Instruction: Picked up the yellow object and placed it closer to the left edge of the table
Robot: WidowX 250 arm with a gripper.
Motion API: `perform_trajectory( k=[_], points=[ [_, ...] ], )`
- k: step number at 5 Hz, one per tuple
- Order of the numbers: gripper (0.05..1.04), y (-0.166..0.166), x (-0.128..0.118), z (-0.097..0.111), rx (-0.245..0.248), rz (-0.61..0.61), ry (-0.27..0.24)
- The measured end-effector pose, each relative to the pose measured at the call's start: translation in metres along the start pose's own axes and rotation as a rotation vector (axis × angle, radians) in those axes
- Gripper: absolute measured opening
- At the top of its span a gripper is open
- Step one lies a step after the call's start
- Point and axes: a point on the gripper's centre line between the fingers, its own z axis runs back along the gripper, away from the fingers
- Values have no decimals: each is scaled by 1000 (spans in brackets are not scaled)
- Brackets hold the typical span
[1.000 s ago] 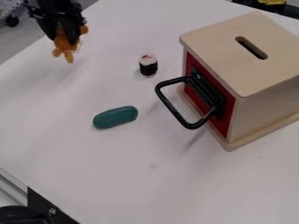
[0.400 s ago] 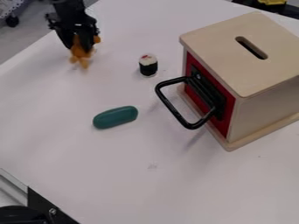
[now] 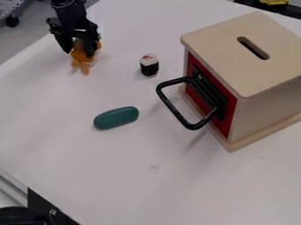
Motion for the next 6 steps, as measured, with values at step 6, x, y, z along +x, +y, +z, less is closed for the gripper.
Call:
perform_trajectory(
  k=[6],
  points=[
    [1000, -15, 17, 90, 22, 10, -149]
  ],
)
